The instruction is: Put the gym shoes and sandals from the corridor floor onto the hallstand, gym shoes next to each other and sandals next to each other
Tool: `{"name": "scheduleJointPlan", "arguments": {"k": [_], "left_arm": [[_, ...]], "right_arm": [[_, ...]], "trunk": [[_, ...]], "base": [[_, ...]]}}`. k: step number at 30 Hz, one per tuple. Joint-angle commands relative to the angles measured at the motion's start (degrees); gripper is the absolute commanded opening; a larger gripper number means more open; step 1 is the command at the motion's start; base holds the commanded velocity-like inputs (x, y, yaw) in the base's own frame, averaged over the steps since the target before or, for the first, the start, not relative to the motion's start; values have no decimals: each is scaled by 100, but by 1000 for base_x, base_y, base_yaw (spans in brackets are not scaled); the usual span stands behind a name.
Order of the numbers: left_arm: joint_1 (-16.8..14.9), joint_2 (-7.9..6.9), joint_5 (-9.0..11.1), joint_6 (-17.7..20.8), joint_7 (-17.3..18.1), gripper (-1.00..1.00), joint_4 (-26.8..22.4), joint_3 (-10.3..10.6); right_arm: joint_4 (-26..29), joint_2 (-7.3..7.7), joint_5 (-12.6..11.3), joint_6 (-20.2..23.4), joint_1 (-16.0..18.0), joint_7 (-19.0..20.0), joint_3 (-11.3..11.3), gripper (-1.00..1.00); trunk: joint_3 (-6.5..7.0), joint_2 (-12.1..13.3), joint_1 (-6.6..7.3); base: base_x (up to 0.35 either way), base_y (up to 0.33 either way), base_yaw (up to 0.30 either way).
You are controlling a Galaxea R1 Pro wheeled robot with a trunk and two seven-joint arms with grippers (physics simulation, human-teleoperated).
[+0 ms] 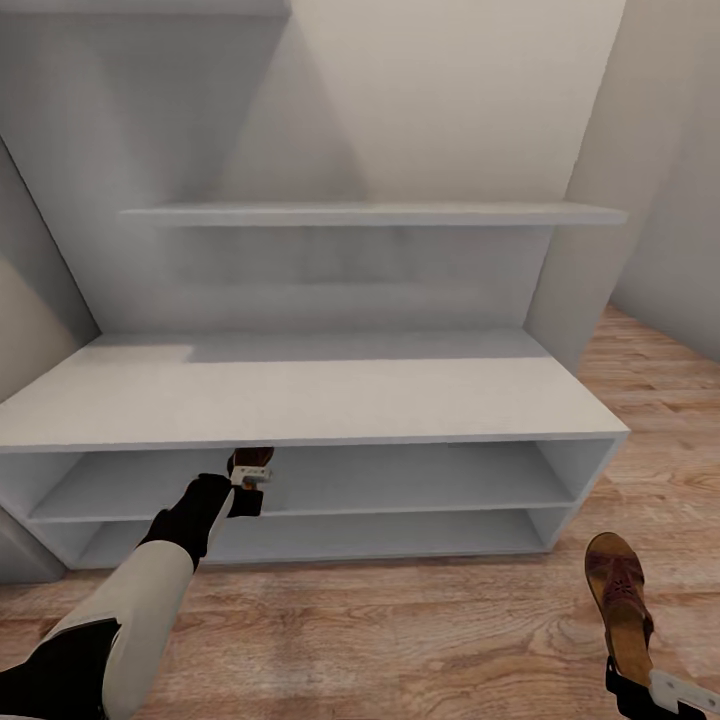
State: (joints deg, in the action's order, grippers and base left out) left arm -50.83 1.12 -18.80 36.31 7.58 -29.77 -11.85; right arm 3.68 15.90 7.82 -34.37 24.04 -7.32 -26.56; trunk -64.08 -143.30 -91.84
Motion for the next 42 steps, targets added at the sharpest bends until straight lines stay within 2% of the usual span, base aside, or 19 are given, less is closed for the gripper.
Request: {"name": "scheduleJointPlan", "arguments": {"k": [1,3,5,7,8,9,11,17,33,39,42], "left_arm": [[-2,6,-80,22,68,-100,-9,-46],[1,0,-80,20,68,-100,-10,-46],[2,-4,-80,21,71,-100,-8,-46],[3,-10,-80,21,74,-100,-6,-46],[2,-12,-80,23,75,-100,-6,-46],[-1,-13,-80,24,76,-100,-6,-46],[-4,-15,-80,25,76,-100,-3,-46],[-2,-15,-80,24,76,-100,-3,-46],[-1,-10,-79,16,85,-100,-9,-43],[-5,-5,-80,16,85,-100,-11,-46],[-6,-6,-80,16,79,-100,-10,-46]], "right_arm": [[-8,6,41,-14,5,-36,-15,-100],[-8,38,39,-18,5,-43,-40,-100],[-8,145,37,-17,5,-47,-252,-100],[-8,309,41,1,5,-45,-837,-100],[-8,403,43,50,5,-39,-1271,-100],[-6,456,43,95,5,-37,-1502,-100],[18,603,44,197,5,-34,-1825,-100],[33,692,45,263,5,-33,-1963,-100],[33,690,45,280,5,-33,-1992,-100],[36,687,45,282,5,-33,-2001,-100],[36,687,45,282,5,-33,-2002,-100]], "trunk": [[-5,-2,1],[-5,-2,1],[-5,-2,1],[-5,-2,1],[-5,-2,1],[-5,-2,1],[-5,-2,1],[-5,-2,1],[-5,-2,1],[-142,-10,-14],[-160,-10,-14]], "base": [[0,0,0],[0,0,0],[0,0,0],[0,0,0],[18,0,0],[58,0,0],[137,0,0],[172,0,0],[15,0,0],[0,0,0],[0,0,0]]}}
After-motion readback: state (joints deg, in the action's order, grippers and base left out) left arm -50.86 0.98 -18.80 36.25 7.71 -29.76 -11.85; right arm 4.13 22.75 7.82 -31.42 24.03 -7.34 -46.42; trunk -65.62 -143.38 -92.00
